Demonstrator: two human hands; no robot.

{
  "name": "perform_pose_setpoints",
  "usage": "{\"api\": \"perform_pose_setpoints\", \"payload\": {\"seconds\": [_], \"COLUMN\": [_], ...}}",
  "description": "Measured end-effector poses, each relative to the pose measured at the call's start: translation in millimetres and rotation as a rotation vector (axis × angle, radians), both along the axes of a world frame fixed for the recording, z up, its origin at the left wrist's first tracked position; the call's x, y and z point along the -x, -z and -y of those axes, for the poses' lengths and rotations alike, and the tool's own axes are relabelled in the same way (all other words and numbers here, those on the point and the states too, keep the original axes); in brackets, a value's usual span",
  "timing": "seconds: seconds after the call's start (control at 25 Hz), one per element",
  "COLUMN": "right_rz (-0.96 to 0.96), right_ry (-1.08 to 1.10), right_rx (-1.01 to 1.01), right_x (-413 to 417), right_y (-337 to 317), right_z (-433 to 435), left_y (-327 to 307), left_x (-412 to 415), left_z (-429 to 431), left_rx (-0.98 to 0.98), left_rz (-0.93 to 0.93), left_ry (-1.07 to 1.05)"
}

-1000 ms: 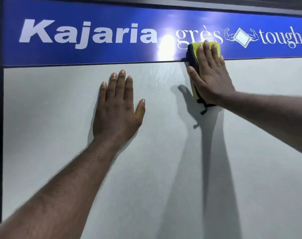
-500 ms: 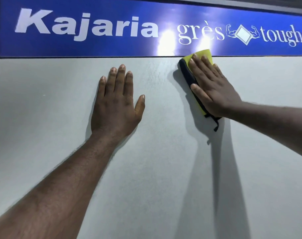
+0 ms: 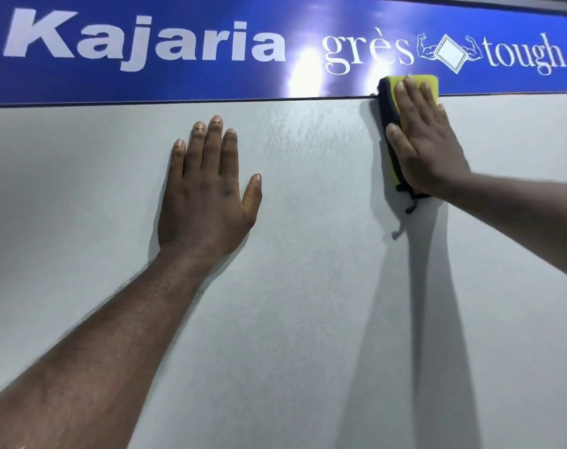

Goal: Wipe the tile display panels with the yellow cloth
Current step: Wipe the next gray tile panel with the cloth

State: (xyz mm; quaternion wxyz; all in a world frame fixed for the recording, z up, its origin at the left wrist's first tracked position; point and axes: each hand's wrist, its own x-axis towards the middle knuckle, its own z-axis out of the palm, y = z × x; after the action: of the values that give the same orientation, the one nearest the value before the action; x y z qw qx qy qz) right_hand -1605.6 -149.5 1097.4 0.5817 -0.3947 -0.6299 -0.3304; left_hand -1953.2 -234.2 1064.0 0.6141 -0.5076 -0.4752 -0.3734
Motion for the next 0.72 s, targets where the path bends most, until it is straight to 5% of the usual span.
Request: {"api": "perform_pose_setpoints", "payload": {"seconds": [0.08,0.24,0.4,0.6,0.72], "right_rz": [-0.095,0.239,-0.047,0.338,0.025], "right_ry": [-0.018,0.035,-0.031,0.039,-0.024], "right_rx": [0.039,-0.076,0.023,-0.168,-0.035], "right_x": [7,-17,-17,-53,-59], "right_y": [-2,26,-12,3,-27], "right_z": [0,-7,-8,-27,-26], "left_y": [0,-1,-3,-19,-41], "left_x": [-1,-3,-16,-78,-121], "left_z": [0,1,4,-10,-22], "left_rx": [0.009,0.033,0.111,0.161,0.118], "left_rz": [0.004,0.010,0.052,-0.140,-0.110], "left_ry": [-0.002,-0.029,0.015,-0.061,-0.031]}}
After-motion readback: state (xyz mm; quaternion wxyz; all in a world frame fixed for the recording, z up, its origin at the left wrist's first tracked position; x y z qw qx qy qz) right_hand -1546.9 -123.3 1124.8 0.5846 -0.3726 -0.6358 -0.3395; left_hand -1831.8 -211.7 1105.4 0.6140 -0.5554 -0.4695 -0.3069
